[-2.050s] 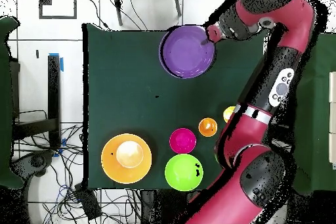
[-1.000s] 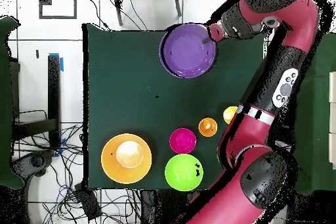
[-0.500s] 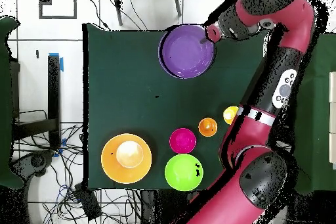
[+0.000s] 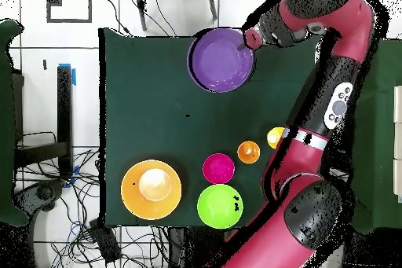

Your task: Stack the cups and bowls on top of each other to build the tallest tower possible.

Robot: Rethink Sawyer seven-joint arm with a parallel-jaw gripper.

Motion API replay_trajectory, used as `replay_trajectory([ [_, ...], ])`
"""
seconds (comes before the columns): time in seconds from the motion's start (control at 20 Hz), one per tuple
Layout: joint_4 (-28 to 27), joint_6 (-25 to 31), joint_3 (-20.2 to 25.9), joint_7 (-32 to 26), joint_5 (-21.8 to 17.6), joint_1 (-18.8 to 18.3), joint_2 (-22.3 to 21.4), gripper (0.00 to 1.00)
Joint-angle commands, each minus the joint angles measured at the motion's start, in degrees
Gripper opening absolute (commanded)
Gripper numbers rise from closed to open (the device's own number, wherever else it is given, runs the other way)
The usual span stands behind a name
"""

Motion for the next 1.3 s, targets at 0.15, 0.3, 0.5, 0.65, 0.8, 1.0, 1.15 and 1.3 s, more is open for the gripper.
replay_trajectory([
  [0.15,1.79,-3.17,-7.73,-2.67,1.15,3.20,-1.08,0.00],
  [0.3,1.60,-3.41,-8.26,-2.75,1.55,3.60,-1.19,0.00],
  [0.5,1.76,-3.98,-9.04,-2.70,2.29,3.90,-1.26,0.00],
  [0.65,1.84,-4.03,-9.51,-2.70,2.69,4.12,-1.37,0.00],
  [0.8,1.68,-4.44,-9.88,-2.93,2.81,4.34,-1.46,0.00],
  [1.0,1.13,-4.24,-9.97,-3.46,2.78,4.70,-1.43,0.00],
  [1.15,1.22,-4.30,-10.18,-3.73,2.82,4.69,-1.54,0.00],
  [1.3,1.23,-4.26,-10.31,-3.91,2.88,4.68,-1.60,0.00],
])
